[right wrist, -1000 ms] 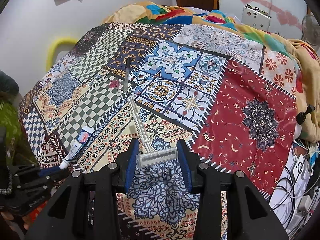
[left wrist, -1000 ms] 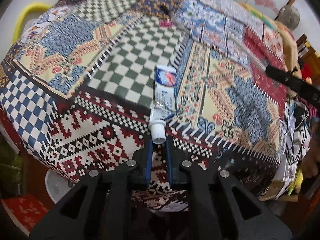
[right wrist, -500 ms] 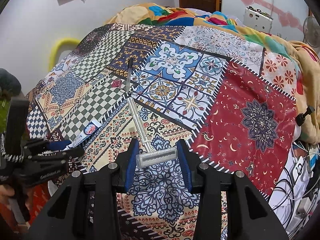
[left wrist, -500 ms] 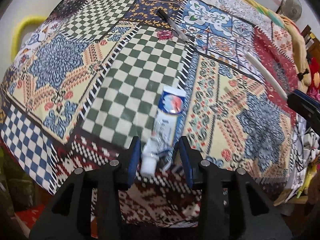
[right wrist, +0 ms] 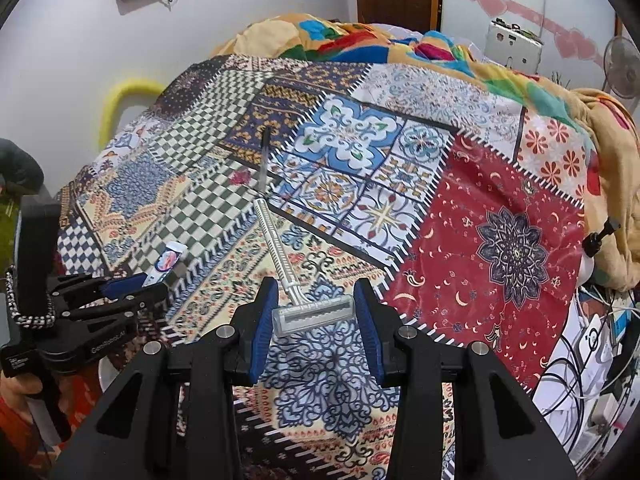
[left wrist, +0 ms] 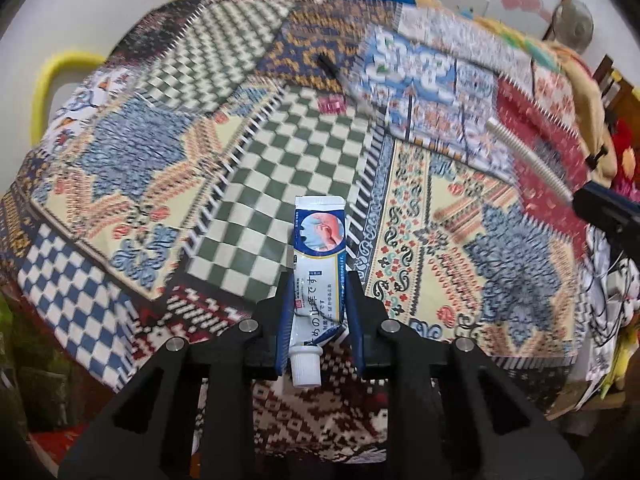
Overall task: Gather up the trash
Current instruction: 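Carry the razor and toothpaste tube in both tools over the white bin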
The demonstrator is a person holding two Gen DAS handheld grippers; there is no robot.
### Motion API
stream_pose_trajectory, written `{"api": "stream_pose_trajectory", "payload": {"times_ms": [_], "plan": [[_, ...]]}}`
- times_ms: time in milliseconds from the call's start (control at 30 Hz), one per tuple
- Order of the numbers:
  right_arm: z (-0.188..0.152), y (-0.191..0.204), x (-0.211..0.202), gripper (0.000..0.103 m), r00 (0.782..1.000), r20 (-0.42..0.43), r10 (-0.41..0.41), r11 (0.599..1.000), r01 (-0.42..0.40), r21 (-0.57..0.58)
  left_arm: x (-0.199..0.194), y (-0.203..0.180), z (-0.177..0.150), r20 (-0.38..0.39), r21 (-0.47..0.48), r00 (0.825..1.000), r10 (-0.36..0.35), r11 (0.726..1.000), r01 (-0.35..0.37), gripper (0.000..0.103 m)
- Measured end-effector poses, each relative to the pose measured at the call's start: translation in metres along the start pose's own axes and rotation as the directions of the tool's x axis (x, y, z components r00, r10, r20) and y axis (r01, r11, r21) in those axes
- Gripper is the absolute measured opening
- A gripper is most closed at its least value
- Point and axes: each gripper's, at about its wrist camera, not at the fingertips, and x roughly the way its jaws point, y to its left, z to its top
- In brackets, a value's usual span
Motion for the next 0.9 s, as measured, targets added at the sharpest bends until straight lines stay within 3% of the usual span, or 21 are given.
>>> {"api": "stream_pose_trajectory", "payload": {"times_ms": [333, 833, 867, 900], "plan": [[0.012, 0.053, -0.045, 0.036, 0.997, 0.074, 0.033, 0.997, -0.028, -0.069, -0.089, 0.026, -0.014, 0.123, -0.029, 0.992, 0.013, 1.000, -0.010, 0.024], [-0.001, 0.174, -0.106, 0.035, 0.972, 0.147, 0.181, 0.972, -0.154, -0.178, -0.216, 0.128, -0.087, 0.264, -0.172, 0.958, 0.109, 0.983, -0.065, 0.024], [-0.003, 0.179, -0.107, 0.031, 0.972, 0.145, 0.187, 0.970, -0.160, -0.182, -0.221, 0.136, -0.093, 0.266, -0.185, 0.956, 0.121, 0.980, -0.072, 0.024], [-0.006, 0.189, -0.108, 0.013, 0.970, 0.139, 0.199, 0.966, -0.170, -0.196, -0.226, 0.144, -0.100, 0.265, -0.198, 0.956, 0.128, 0.977, -0.076, 0.024]]}}
